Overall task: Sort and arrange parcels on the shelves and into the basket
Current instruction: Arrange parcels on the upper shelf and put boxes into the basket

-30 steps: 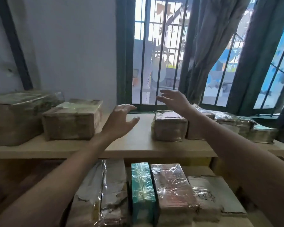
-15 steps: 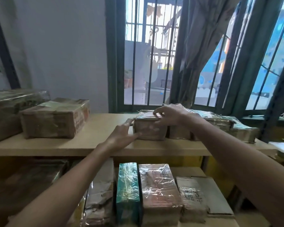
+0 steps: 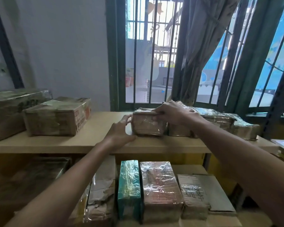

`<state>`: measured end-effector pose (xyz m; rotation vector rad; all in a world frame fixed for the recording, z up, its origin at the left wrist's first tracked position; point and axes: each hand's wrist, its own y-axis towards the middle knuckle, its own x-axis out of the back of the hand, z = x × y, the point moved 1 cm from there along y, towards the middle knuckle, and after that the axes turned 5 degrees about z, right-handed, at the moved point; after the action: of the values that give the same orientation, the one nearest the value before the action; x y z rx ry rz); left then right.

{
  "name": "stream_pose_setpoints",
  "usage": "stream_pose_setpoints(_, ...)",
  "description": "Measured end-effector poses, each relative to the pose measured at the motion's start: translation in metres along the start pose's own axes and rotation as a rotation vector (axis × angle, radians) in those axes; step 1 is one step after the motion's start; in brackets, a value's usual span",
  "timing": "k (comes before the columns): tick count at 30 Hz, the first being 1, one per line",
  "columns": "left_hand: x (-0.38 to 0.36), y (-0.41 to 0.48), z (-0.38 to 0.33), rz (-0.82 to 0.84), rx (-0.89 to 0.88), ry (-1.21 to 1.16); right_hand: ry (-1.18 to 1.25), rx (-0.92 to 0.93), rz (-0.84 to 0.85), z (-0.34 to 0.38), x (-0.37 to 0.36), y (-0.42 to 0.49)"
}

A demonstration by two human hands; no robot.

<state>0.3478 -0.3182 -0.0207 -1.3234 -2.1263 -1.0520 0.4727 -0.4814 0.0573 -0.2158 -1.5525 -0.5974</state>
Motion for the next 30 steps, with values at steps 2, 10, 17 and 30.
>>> stream_pose_setpoints(2, 0.003, -0.001, 0.002, -0.064, -0.029, -0.005, 0.11, -0.001, -0.008, 0.002, 0.003, 0.001)
stream_pose_setpoints(10, 0.038, 0.006, 0.013, -0.165, -0.084, -0.208, 0.508, 0.034, 0.011, 0.033, 0.021, 0.018)
stream_pose_setpoints(17, 0.056, 0.006, 0.015, -0.066, 0.016, -0.527, 0.966, -0.084, 0.036, 0.045, 0.028, 0.023)
stream_pose_setpoints(30, 0.05, 0.004, 0.011, 0.115, 0.425, -1.175, 1.202, 0.031, 0.037, 0.046, 0.008, 0.029)
